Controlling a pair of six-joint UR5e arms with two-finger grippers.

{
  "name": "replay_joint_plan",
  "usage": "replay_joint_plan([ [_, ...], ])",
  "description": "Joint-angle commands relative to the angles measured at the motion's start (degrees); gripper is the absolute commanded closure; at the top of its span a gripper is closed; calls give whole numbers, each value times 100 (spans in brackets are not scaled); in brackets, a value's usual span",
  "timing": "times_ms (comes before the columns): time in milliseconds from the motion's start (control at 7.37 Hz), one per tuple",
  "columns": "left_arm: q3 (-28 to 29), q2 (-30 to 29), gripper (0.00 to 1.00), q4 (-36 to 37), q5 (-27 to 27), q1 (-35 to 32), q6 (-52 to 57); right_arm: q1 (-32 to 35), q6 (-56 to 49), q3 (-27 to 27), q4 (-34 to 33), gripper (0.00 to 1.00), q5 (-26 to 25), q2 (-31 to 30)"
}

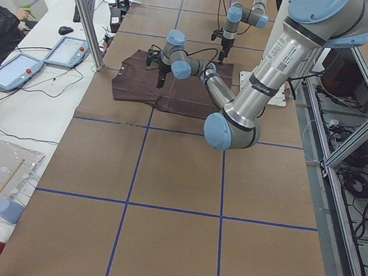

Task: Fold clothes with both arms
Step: 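Move the right gripper to the hem corner nearest the robot while the left gripper follows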

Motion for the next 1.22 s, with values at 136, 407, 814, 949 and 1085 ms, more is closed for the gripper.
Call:
replay_joint_plan([
  [136,-44,0,0,7,-3,9,-19,-205,156,-5,4,0,-158,-81],
  [407,-114,0,0,7,-3,0,-28,-214,156,-5,22,0,-114,-196],
  [814,-123,9,0,7,-3,0,-36,-310,165,-14,22,19,-105,-187],
  [949,-123,9,0,7,-3,0,-36,-362,156,-14,22,19,-105,-187],
  [1085,-123,9,0,7,6,0,-36,-398,156,-14,31,19,-105,-196],
])
